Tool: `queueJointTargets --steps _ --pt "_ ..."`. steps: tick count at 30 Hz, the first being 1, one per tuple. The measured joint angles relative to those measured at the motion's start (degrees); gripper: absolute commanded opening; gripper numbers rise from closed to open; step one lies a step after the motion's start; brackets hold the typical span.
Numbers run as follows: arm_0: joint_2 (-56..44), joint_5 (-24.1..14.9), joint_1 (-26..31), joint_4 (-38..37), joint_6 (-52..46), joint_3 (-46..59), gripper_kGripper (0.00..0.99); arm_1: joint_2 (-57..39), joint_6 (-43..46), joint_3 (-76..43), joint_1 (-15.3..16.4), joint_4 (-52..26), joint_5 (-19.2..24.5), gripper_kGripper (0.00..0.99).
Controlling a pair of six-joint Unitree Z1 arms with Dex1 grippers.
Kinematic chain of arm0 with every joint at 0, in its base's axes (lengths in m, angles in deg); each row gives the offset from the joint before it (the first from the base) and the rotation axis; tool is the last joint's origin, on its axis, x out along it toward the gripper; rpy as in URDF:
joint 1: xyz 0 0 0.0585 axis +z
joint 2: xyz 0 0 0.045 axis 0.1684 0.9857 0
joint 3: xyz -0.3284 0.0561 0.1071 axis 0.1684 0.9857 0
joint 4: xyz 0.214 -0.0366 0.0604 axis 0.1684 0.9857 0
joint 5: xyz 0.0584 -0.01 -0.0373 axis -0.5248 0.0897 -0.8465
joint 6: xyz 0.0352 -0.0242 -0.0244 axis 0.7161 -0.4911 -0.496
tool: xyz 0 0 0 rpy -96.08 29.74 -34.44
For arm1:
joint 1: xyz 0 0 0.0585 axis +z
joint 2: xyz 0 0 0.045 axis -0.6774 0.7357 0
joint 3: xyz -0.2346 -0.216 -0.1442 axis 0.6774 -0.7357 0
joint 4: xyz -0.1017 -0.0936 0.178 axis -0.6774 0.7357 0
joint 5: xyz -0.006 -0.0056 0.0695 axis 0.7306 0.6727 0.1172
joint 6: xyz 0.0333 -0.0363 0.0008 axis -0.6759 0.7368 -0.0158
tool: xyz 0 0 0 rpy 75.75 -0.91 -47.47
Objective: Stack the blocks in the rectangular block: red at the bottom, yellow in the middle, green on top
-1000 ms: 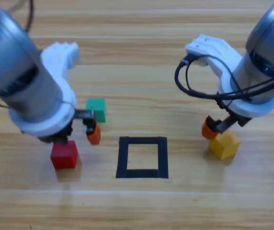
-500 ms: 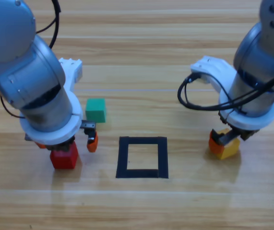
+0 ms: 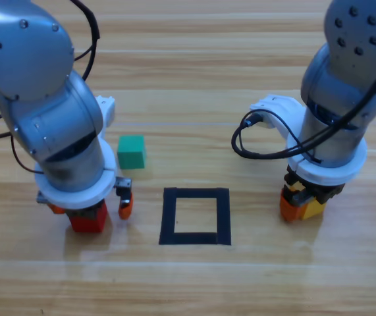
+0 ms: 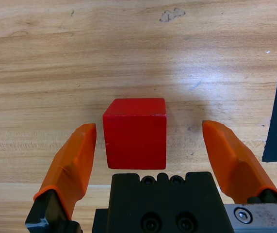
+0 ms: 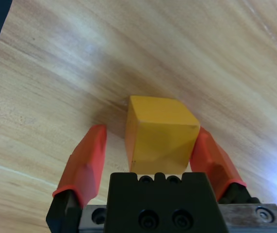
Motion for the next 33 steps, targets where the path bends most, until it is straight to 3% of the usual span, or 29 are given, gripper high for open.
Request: queueJointTargets --steps 3,5,10,12,14,18,19,25,33 --pt "0.0 0.0 0.0 0.0 0.0 0.0 0.762 0.7 0.0 1.4 -0.3 1.9 -0.6 0.505" --pt "0.0 0.0 0.0 0.0 0.0 0.0 0.690 0.7 0.0 1.5 -0.5 2.4 -1.3 0.500" --pt "0.0 0.0 0.0 -0.2 0.1 0.0 0.373 0.6 -0.3 1.6 -2.1 3.7 -3.8 0.499" --pt "0.0 0.0 0.0 -0.2 0.2 0.0 0.359 0.3 -0.9 1.6 -3.6 4.5 -5.9 0.483" --pt "0.0 0.0 0.0 -0.3 0.6 0.0 0.351 -0.9 -2.6 1.4 -4.9 4.6 -6.8 0.321" --pt "0.0 0.0 0.0 -0.8 1.0 0.2 0.121 -5.6 -3.3 0.6 -8.1 4.6 -8.5 0.307" --pt "0.0 0.0 0.0 -0.9 1.0 0.2 0.072 -7.2 -3.6 0.3 -8.7 4.6 -8.5 0.265" --pt "-0.3 0.0 -0.2 -0.9 2.3 -0.6 0.061 -13.2 -4.0 -2.1 -10.6 4.3 -8.6 0.241" --pt "2.7 2.9 -5.5 0.8 2.3 -12.7 0.061 -13.6 -4.3 -3.5 -10.6 3.9 -9.3 0.241"
